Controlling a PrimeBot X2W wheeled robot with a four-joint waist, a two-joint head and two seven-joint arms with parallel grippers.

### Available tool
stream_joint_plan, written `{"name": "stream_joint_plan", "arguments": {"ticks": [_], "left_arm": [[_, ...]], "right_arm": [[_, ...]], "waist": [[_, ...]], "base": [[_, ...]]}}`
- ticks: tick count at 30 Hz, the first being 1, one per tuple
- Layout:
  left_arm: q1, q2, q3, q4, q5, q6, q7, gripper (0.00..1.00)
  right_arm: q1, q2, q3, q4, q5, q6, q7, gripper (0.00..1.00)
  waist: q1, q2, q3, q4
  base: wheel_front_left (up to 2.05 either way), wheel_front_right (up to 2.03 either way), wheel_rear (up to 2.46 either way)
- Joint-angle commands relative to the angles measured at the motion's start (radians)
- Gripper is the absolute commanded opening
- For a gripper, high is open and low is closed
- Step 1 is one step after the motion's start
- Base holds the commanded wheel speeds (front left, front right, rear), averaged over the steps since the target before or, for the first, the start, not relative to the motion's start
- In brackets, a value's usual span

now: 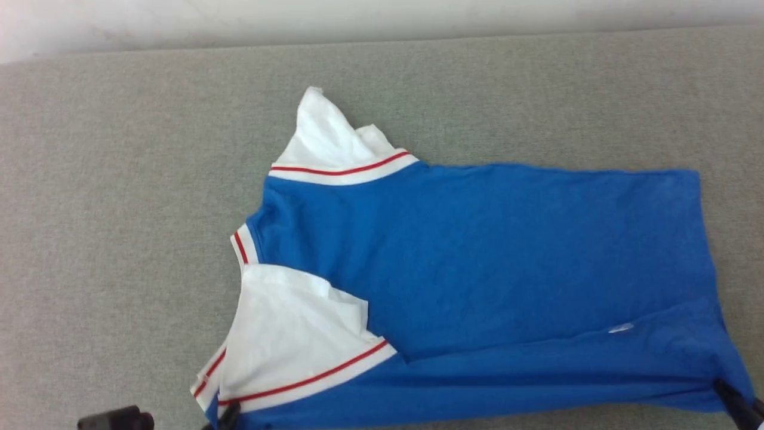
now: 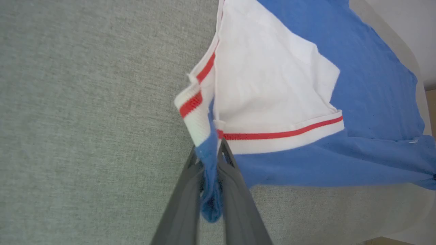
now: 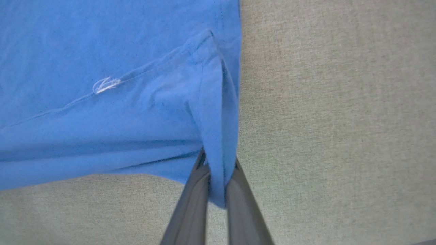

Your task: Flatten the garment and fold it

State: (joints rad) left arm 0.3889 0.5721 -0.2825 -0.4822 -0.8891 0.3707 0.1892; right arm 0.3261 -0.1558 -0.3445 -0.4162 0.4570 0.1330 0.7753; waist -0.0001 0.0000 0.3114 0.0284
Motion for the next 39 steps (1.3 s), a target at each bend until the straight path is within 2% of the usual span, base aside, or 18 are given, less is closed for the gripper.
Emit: {"name": "stream_joint_plan", "arguments": {"ticks": [1, 11, 17, 18, 19, 20, 25, 30, 34, 39], "left_arm": [[0.004, -0.016, -0.001, 0.02, -0.013, -0.008, -0.015, 0.0], [-0.077, -0.08, -0.041, 0.199, -0.057, -0.09, -0.031, 0.0], [-0.074, -0.089, -0.051, 0.27, -0.077, -0.112, -0.026, 0.0], [-0.075, -0.09, -0.046, 0.277, -0.074, -0.111, -0.036, 0.0], [-0.079, -0.093, -0.04, 0.282, -0.068, -0.112, -0.052, 0.92], [-0.085, -0.099, -0.032, 0.285, -0.065, -0.113, -0.07, 1.0], [-0.077, -0.119, 0.004, 0.249, -0.098, -0.151, -0.125, 1.0], [-0.009, -0.08, 0.115, 0.129, -0.117, -0.177, -0.208, 1.0], [-0.024, -0.046, 0.246, 0.029, -0.012, -0.113, -0.338, 1.0], [-0.192, 0.015, 0.278, -0.064, 0.133, -0.07, -0.383, 1.0]], "right_arm": [[0.005, 0.007, -0.011, 0.001, -0.013, -0.002, -0.01, 0.0], [-0.017, 0.027, 0.036, 0.071, -0.023, -0.002, -0.059, 0.0], [-0.017, 0.023, 0.053, 0.105, -0.019, -0.002, -0.076, 0.0], [-0.018, 0.023, 0.054, 0.108, -0.019, -0.002, -0.082, 0.44], [-0.02, 0.023, 0.054, 0.109, -0.018, -0.002, -0.093, 1.0], [-0.024, 0.024, 0.052, 0.11, -0.017, -0.002, -0.108, 1.0], [-0.039, 0.027, 0.045, 0.086, 0.015, -0.002, -0.161, 1.0], [-0.049, 0.011, -0.007, -0.002, 0.015, -0.002, -0.216, 1.0], [-0.085, -0.006, -0.034, -0.051, -0.082, -0.002, -0.331, 1.0], [-0.151, 0.005, 0.003, -0.072, -0.157, -0.002, -0.465, 1.0]], "waist": [[0.0001, 0.0, 0.011, 0.012], [0.0001, 0.0, 0.01, 0.019], [0.0001, 0.0, 0.002, 0.006], [0.0001, 0.0, 0.002, 0.004], [0.0001, 0.0, 0.002, 0.004], [0.0001, 0.0, 0.002, 0.003], [0.0001, 0.0, -0.007, -0.003], [0.0001, 0.0, -0.016, -0.011], [0.0001, 0.0, -0.013, -0.017], [0.0001, 0.0, 0.034, -0.034]], "base": [[0.0, 0.0, 0.0], [0.0, 0.0, 0.0], [0.0, 0.0, 0.0], [0.0, 0.0, 0.0], [0.0, 0.0, 0.0], [0.0, 0.0, 0.0], [0.0, 0.0, 0.0], [0.0, 0.0, 0.0], [0.0, 0.0, 0.0], [0.0, 0.0, 0.0]]}}
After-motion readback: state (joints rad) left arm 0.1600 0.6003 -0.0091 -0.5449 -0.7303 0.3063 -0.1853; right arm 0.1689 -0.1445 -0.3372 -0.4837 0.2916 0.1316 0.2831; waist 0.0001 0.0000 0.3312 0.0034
